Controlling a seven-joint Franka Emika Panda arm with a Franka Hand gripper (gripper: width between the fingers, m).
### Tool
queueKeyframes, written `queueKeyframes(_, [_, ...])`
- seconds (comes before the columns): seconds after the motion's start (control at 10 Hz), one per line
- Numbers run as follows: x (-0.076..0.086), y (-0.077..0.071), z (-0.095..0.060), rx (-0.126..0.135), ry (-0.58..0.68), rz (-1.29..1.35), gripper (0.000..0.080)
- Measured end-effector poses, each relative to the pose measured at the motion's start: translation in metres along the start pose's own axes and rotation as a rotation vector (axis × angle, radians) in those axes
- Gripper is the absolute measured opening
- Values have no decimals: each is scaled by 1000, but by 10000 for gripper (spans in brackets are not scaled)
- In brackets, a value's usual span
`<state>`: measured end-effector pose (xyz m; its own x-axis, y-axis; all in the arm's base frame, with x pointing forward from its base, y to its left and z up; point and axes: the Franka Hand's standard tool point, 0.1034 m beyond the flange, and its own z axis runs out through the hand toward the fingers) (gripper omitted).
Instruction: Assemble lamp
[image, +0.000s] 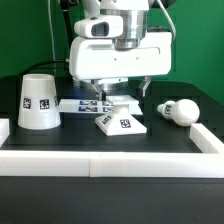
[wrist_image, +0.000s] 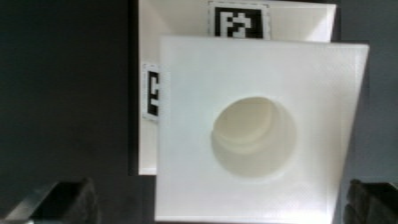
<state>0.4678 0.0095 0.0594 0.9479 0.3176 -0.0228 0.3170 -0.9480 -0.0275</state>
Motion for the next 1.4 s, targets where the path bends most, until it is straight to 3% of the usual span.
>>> queueKeyframes(0.4, [-4, -1, 10, 5, -11, -6, 700])
queueKeyframes(0.6, [-4, -1, 9, 5, -11, -6, 533])
queueKeyframes(1.1, [-4, -1, 9, 6, -11, -8, 534])
queueKeyframes(1.2, [-2, -1, 9, 8, -15, -7, 534])
queueKeyframes(1.4, [25, 1, 8, 8, -1, -16, 534])
